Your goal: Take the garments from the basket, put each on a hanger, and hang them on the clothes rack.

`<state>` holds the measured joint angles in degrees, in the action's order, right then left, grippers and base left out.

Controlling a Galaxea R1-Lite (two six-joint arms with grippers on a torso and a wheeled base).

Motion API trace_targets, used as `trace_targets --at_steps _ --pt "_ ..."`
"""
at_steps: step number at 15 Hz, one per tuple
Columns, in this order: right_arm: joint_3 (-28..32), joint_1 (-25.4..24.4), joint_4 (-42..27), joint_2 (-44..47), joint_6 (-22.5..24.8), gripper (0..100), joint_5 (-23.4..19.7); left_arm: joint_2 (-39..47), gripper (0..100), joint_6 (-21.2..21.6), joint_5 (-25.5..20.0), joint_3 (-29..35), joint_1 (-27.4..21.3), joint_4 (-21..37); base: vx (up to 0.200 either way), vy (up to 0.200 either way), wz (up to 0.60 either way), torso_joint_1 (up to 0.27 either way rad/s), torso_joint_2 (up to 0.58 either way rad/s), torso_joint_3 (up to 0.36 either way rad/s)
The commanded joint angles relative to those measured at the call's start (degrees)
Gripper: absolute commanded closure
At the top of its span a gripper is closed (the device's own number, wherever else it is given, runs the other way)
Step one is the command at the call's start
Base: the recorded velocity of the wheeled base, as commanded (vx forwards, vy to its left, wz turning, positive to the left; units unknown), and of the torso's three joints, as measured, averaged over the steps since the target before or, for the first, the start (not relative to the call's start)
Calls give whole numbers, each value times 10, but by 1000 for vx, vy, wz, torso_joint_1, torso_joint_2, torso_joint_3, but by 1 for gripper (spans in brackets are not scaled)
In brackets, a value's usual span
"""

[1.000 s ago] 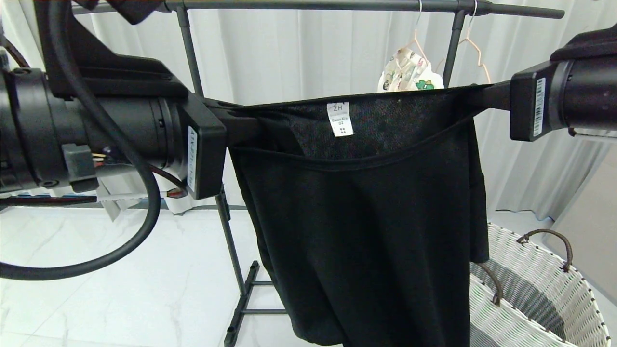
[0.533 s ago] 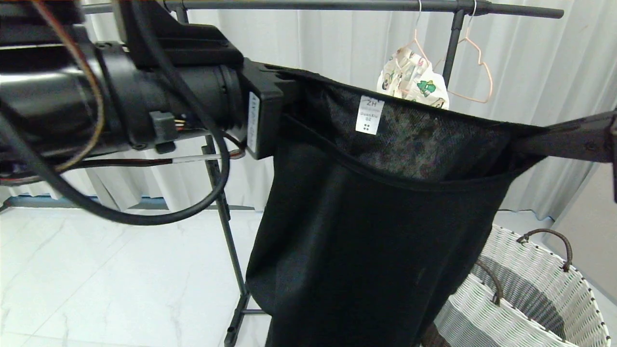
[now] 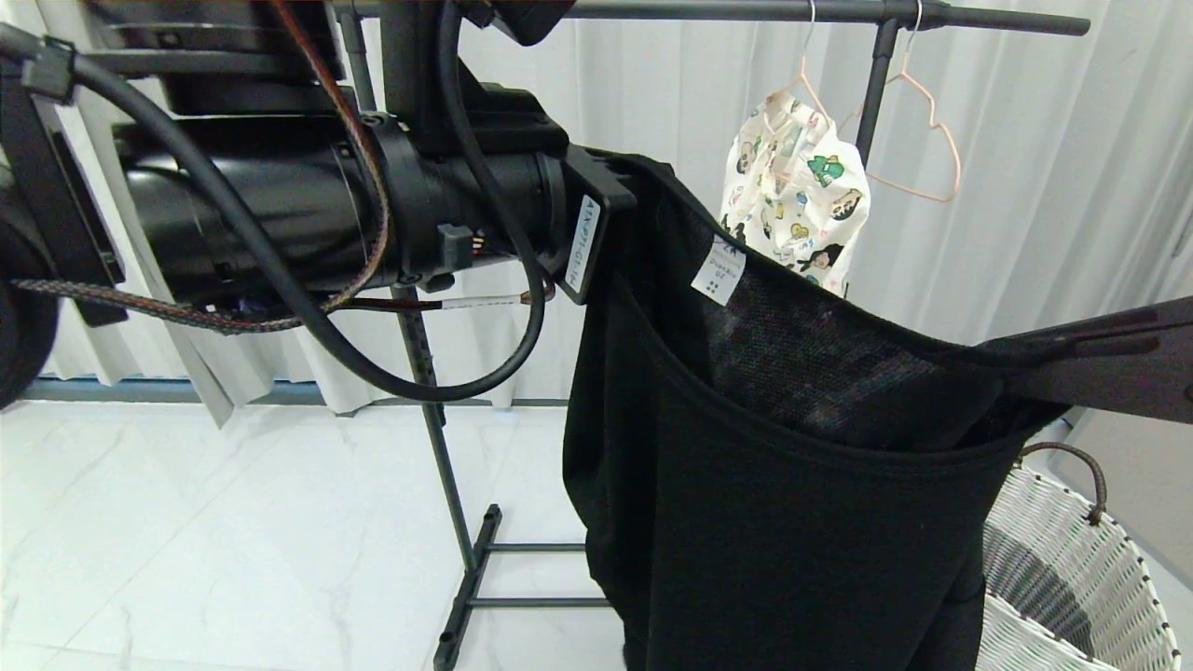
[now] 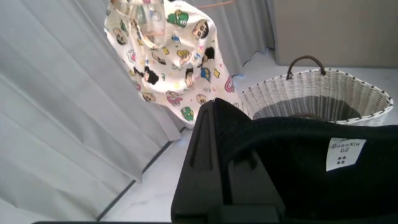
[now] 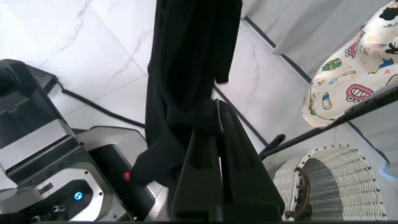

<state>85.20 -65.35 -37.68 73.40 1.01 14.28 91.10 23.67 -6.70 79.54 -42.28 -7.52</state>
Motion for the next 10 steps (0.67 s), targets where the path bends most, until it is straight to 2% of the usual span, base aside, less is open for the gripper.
trace_targets --at_steps 1,3,6,8,10 --pt "1 5 0 3 0 100 2 -8 100 -6 1 -11 0 1 0 0 0 0 0 0" --pt "2 40 8 7 2 100 3 -33 100 -37 1 -33 -1 10 0 0 0 0 0 0" --pt "8 87 88 47 3 100 1 -80 100 -93 1 -46 -18 72 0 0 0 0 0 0" --pt "28 102 145 91 4 100 0 -119 100 -135 1 -59 -62 129 0 0 0 0 0 0" --pt "78 109 165 141 4 100 -9 -151 100 -169 1 -89 -129 159 0 0 0 0 0 0"
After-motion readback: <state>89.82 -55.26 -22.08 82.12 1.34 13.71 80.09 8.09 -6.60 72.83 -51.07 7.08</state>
